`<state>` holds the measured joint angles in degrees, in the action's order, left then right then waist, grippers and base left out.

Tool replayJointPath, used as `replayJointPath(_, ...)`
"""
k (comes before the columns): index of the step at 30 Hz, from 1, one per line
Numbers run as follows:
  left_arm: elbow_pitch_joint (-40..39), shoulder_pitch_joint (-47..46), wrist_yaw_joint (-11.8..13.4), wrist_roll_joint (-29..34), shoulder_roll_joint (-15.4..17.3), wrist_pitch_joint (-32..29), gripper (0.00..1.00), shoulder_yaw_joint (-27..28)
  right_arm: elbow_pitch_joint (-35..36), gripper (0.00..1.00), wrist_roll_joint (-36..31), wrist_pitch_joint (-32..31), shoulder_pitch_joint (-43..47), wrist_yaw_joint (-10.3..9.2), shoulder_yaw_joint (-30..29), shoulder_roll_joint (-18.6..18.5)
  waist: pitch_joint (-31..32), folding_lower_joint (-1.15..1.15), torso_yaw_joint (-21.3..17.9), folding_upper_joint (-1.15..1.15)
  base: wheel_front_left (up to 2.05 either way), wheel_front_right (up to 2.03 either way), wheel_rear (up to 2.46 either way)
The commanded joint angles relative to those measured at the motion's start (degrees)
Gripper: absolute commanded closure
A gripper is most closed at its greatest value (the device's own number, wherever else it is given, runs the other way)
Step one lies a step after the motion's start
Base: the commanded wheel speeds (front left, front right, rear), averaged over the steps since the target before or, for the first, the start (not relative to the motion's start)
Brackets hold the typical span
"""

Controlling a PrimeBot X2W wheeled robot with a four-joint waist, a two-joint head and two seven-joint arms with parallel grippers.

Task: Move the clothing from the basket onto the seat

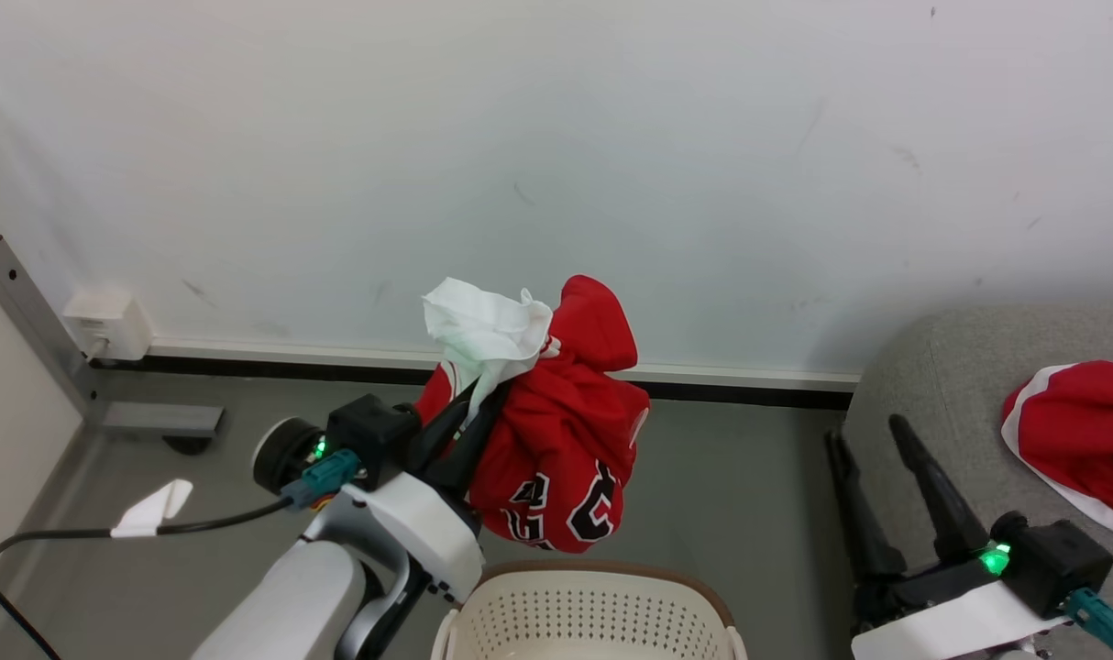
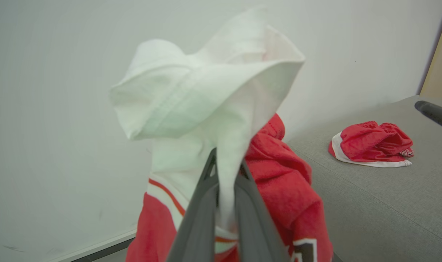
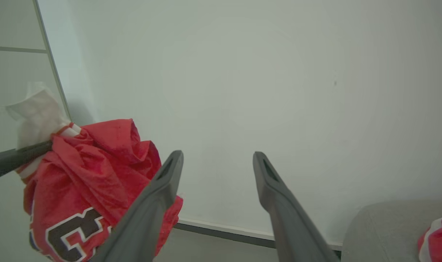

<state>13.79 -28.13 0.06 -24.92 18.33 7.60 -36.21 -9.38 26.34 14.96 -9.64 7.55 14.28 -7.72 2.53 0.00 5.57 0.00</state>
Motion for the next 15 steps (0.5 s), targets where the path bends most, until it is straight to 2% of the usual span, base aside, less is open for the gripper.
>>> replayJointPath(1,-0.4,-0.1,0.2,-0.5,0.0,-0.1,1.00,0.0,-0.1,0.00,0.4,0.2,-0.6,-0.13,0.7,-0.8,0.0,0.00,0.0,0.00,0.00,0.00,0.00)
replayJointPath(10,-0.7,-1.1,-0.3,-0.6,-1.5,0.0,1.00,-1.4,-3.5,0.00,2.0,0.2,-3.8,-0.13,14.2,0.4,-0.7,0.00,0.3,0.00,0.00,0.00,0.00)
replayJointPath(15,-0.7,-1.3,-1.0,0.0,-3.1,0.3,1.00,-3.4,-7.8,0.00,3.3,0.2,-6.7,-0.13,18.1,1.2,-0.8,0.00,1.4,0.00,0.00,0.00,0.00)
